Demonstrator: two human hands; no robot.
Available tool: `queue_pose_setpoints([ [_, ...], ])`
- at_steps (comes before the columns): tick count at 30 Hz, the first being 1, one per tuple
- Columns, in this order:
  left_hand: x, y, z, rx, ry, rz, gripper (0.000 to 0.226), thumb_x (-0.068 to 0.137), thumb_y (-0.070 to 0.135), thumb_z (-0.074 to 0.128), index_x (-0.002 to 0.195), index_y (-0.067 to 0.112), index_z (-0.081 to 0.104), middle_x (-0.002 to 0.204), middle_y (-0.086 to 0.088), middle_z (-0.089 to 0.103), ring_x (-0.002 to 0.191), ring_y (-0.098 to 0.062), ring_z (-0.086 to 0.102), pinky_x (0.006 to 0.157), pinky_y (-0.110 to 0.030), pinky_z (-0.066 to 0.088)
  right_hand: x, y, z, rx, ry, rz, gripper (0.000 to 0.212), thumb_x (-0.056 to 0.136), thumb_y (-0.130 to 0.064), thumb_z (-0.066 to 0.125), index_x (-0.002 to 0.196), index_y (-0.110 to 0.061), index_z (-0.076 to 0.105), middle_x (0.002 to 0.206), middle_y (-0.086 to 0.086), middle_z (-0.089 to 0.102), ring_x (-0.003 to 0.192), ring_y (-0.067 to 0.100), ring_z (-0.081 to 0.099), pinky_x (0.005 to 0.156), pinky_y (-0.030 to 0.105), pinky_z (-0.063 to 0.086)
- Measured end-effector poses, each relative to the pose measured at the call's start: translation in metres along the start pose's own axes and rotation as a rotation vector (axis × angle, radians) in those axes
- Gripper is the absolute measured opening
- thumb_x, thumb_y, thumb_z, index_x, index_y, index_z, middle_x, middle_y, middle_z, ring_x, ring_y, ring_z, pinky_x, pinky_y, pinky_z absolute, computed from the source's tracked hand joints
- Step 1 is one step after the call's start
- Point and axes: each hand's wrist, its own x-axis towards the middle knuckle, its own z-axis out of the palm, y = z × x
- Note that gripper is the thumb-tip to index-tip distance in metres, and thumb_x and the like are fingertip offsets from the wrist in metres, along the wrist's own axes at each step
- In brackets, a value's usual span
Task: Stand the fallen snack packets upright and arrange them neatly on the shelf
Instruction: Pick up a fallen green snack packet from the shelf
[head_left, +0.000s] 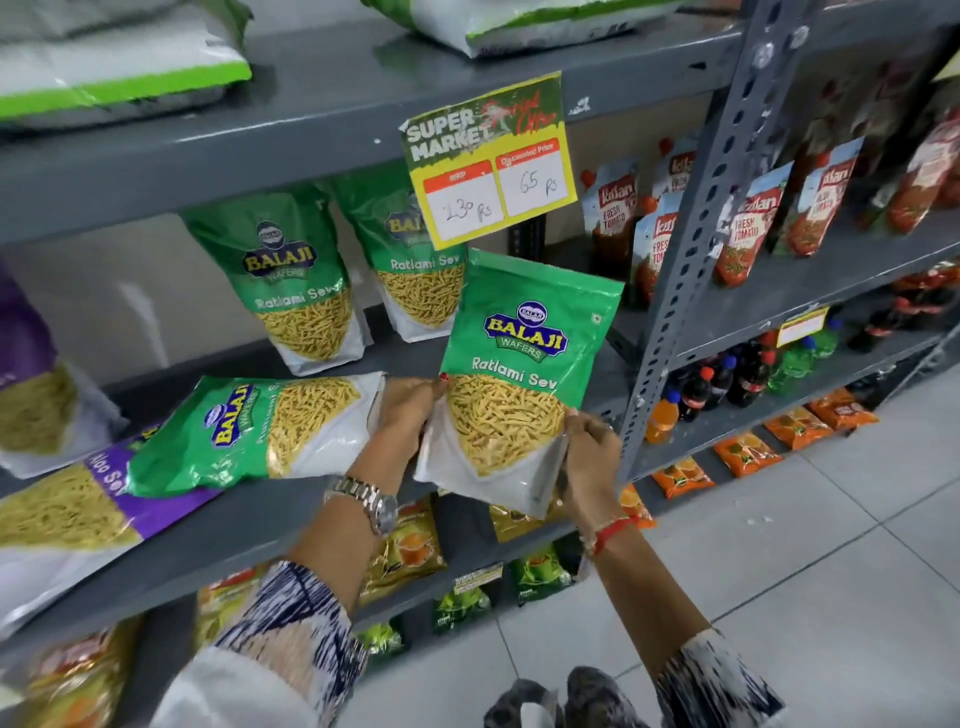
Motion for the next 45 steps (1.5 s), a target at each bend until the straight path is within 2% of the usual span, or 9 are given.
queue_pose_setpoints([
  [4, -0.048, -0.027, -0.019, -0.2, 0.076, -0.036, 0.018, 0.08, 0.013, 0.063, 0.095, 0.003, 0.067, 0.09, -0.012, 0.064, 0.082, -0.025, 0.058, 0.077, -0.034, 0.048, -0.032, -0.005, -0.013, 0.032, -0.018, -0.102, 0.012, 0.09, -0.012, 0.057, 0.09, -0.005, 0.067, 0.077, 0.006, 0.061, 0.084, 0.021, 0.056, 0.083, 0.035, 0.046],
  [9, -0.109, -0.059, -0.059, -0.327, 0.195, -0.034, 0.01, 0.08, 0.01, 0.059, 0.08, 0.005, 0.068, 0.063, -0.006, 0.058, 0.06, -0.02, 0.052, 0.053, -0.025, 0.04, -0.096, 0.001, -0.026, 0.031, -0.129, -0.196, 0.017, 0.091, -0.01, 0.055, 0.092, 0.002, 0.067, 0.072, -0.001, 0.06, 0.07, 0.009, 0.055, 0.061, 0.01, 0.047],
  [13, -0.156, -0.078, -0.092, -0.425, 0.255, 0.156, 0.013, 0.08, -0.001, 0.055, 0.08, 0.003, 0.067, 0.067, 0.0, 0.062, 0.069, -0.016, 0.056, 0.056, -0.018, 0.048, -0.142, 0.005, -0.029, 0.083, -0.223, -0.175, 0.012, 0.091, -0.01, 0.055, 0.091, -0.007, 0.066, 0.079, 0.0, 0.064, 0.081, 0.016, 0.06, 0.074, 0.023, 0.05],
  [19, -0.198, -0.073, -0.132, -0.512, 0.267, 0.357, 0.028, 0.083, -0.004, 0.052, 0.066, 0.015, 0.063, 0.056, 0.01, 0.067, 0.069, -0.016, 0.055, 0.071, -0.029, 0.046, -0.184, -0.009, -0.023, 0.141, -0.325, -0.275, 0.013, 0.09, -0.014, 0.056, 0.082, -0.017, 0.066, 0.09, 0.008, 0.067, 0.092, 0.02, 0.063, 0.093, 0.042, 0.049],
  [27, -0.222, -0.035, -0.163, -0.553, 0.222, 0.602, 0.035, 0.084, 0.004, 0.055, 0.06, 0.024, 0.07, 0.056, 0.014, 0.068, 0.057, 0.0, 0.06, 0.059, -0.015, 0.051, -0.206, -0.053, -0.007, 0.229, -0.439, -0.367, 0.019, 0.091, -0.018, 0.056, 0.077, -0.021, 0.069, 0.089, 0.008, 0.067, 0.091, 0.024, 0.062, 0.088, 0.04, 0.051],
  [34, -0.214, -0.029, -0.163, -0.556, 0.233, 0.618, 0.032, 0.084, 0.002, 0.054, 0.063, 0.022, 0.067, 0.055, 0.014, 0.068, 0.054, 0.001, 0.059, 0.056, -0.014, 0.05, -0.2, -0.056, 0.001, 0.229, -0.456, -0.394, 0.015, 0.091, -0.018, 0.055, 0.084, -0.015, 0.068, 0.089, 0.008, 0.069, 0.085, 0.018, 0.066, 0.086, 0.039, 0.053],
  [37, -0.203, -0.041, -0.154, -0.537, 0.224, 0.561, 0.032, 0.084, 0.002, 0.055, 0.063, 0.022, 0.067, 0.056, 0.014, 0.068, 0.056, 0.001, 0.06, 0.059, -0.016, 0.051, -0.186, -0.043, 0.001, 0.204, -0.432, -0.337, 0.015, 0.091, -0.017, 0.055, 0.082, -0.016, 0.068, 0.095, 0.016, 0.067, 0.098, 0.034, 0.063, 0.096, 0.05, 0.05],
  [41, -0.179, -0.056, -0.127, -0.5, 0.214, 0.423, 0.026, 0.084, 0.001, 0.054, 0.064, 0.016, 0.064, 0.056, 0.01, 0.066, 0.057, -0.004, 0.058, 0.068, -0.03, 0.047, -0.155, -0.028, -0.003, 0.159, -0.382, -0.273, 0.016, 0.09, -0.017, 0.057, 0.079, -0.019, 0.068, 0.086, 0.007, 0.068, 0.095, 0.031, 0.063, 0.098, 0.055, 0.047],
  [45, -0.145, -0.055, -0.092, -0.421, 0.174, 0.342, 0.026, 0.084, -0.002, 0.052, 0.066, 0.014, 0.063, 0.061, 0.005, 0.064, 0.059, -0.004, 0.059, 0.069, -0.029, 0.047, -0.111, -0.023, -0.005, 0.128, -0.328, -0.232, 0.017, 0.091, -0.015, 0.055, 0.079, -0.019, 0.067, 0.084, 0.004, 0.067, 0.093, 0.028, 0.062, 0.097, 0.054, 0.048],
])
